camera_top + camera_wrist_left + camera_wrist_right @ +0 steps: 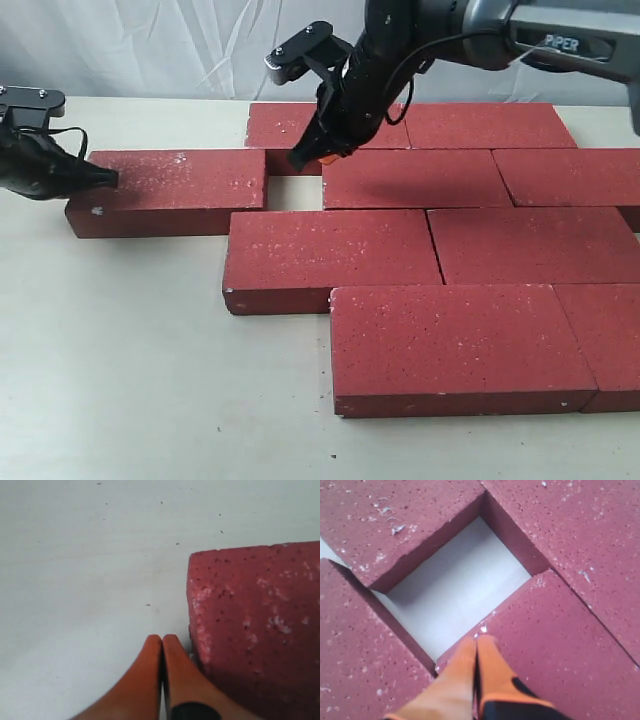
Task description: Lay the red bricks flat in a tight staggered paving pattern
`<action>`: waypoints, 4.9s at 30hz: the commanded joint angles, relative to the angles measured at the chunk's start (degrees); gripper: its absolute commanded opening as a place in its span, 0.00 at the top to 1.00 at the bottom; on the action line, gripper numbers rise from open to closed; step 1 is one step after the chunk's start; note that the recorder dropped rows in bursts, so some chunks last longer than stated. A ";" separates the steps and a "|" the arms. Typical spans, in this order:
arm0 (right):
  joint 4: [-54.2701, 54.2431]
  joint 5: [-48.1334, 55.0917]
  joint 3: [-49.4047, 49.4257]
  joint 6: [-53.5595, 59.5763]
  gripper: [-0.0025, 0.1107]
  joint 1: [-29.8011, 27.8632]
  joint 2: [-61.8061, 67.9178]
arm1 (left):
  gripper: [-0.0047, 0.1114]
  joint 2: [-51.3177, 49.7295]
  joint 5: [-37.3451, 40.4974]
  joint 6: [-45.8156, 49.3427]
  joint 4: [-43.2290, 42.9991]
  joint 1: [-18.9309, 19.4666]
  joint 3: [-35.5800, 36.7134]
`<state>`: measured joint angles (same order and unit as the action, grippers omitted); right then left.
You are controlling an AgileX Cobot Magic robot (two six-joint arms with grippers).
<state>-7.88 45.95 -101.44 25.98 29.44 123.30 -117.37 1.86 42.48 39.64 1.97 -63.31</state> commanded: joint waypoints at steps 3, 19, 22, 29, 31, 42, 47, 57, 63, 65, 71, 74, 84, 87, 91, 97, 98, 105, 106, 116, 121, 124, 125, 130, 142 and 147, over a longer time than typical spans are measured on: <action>2.63 -9.09 12.25 -0.18 0.99 -0.56 -7.54 | 0.96 -0.28 -0.35 -0.24 0.58 -2.04 -0.14; 2.23 -24.04 33.12 -0.18 0.99 -7.35 -16.41 | 0.96 -0.28 -2.18 -0.12 0.58 -6.41 -0.14; 1.75 -26.11 33.87 -0.06 0.99 -8.31 -16.41 | 0.96 -0.28 -2.47 -0.12 0.58 -7.27 -0.14; 1.59 -26.63 33.87 -0.06 0.99 -8.18 -16.41 | 0.96 -0.28 -3.40 -0.12 0.35 -10.06 -0.14; 1.49 -26.73 33.87 -0.06 0.99 -8.20 -16.41 | 0.96 -0.28 -3.52 -0.12 0.35 -10.57 -0.14; 1.17 -26.86 33.87 -0.06 0.99 -8.20 -16.41 | 0.96 -0.38 -4.76 -0.12 0.35 -12.52 -0.14; 1.22 -27.09 33.95 -0.06 0.99 -8.20 -16.41 | 0.96 -0.38 -3.05 -0.12 -1.09 -12.16 -0.14; 1.11 -27.08 33.95 -0.16 0.99 -8.20 -16.41 | 0.96 -0.38 -1.41 -0.01 -3.10 -8.26 -0.14; 1.13 -27.39 33.95 -0.16 0.99 -8.20 -16.41 | 0.96 0.89 1.12 -0.01 -3.08 -5.48 -0.14; 1.25 -27.52 33.95 -0.16 0.99 -8.20 -16.41 | 0.96 3.32 4.48 -0.01 -3.08 -4.34 -0.14; -7.59 -28.32 31.57 0.06 0.99 -7.97 -16.41 | 0.96 9.79 11.90 -0.53 -0.58 -4.44 -0.14; -4.96 -23.98 27.87 0.50 0.99 -8.41 -16.41 | 0.96 12.15 15.84 -0.53 1.96 -4.44 -0.14; 2.73 11.16 15.47 -5.68 0.99 -17.79 -19.30 | 0.96 18.99 33.16 -2.12 -0.48 -3.15 -0.75; 6.17 14.04 16.34 -9.70 0.99 -22.29 -22.49 | 0.96 23.23 38.51 -14.30 -16.88 -1.05 -0.78; 7.88 13.13 19.82 -10.74 0.99 -28.26 -27.32 | 0.96 29.74 43.09 -29.55 -34.25 1.12 -0.78; 7.27 1.10 30.58 -11.95 0.99 -33.52 -35.86 | 0.96 39.84 39.39 -36.38 -38.59 1.72 2.00; 7.27 -1.11 32.82 -12.08 0.99 -33.52 -37.20 | 0.96 41.67 37.18 -36.12 -37.87 1.44 3.12; 7.26 -16.90 45.15 -12.08 0.99 -33.41 -43.82 | 0.96 53.22 23.79 -36.10 -37.36 -1.42 14.04; 7.26 -17.69 46.32 -12.08 0.99 -33.41 -44.49 | 0.96 54.43 23.21 -36.10 -37.07 -1.71 15.23; 7.15 -19.58 50.29 -12.08 0.99 -33.41 -50.49 | 0.96 70.93 22.63 -36.31 -31.19 -4.51 23.10; 6.06 -19.68 50.29 -12.08 0.99 -33.41 -50.71 | 0.96 81.48 25.84 -36.31 -28.41 -4.51 25.22; 6.06 -19.68 50.29 -12.08 0.99 -33.41 -50.71 | 0.96 86.45 26.22 -36.31 -27.65 -4.51 25.22; 6.06 -19.68 50.29 -12.08 0.99 -33.41 -50.71 | 0.96 87.77 26.22 -36.31 -27.65 -4.51 25.22; 6.06 -19.68 50.29 -12.08 0.99 -33.41 -50.71 | 0.96 89.09 26.22 -36.31 -27.65 -4.51 25.22; 4.75 -19.67 50.29 -12.08 0.99 -33.41 -50.71 | 0.96 94.34 16.09 -36.56 -36.21 -4.51 32.77; 4.75 -19.67 50.29 -12.08 0.99 -33.41 -50.71 | 0.96 100.42 12.50 -36.56 -43.41 -4.51 38.69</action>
<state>-3.07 27.09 -51.43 14.00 -3.71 73.03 -19.69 16.57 6.22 -0.73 -2.27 -27.29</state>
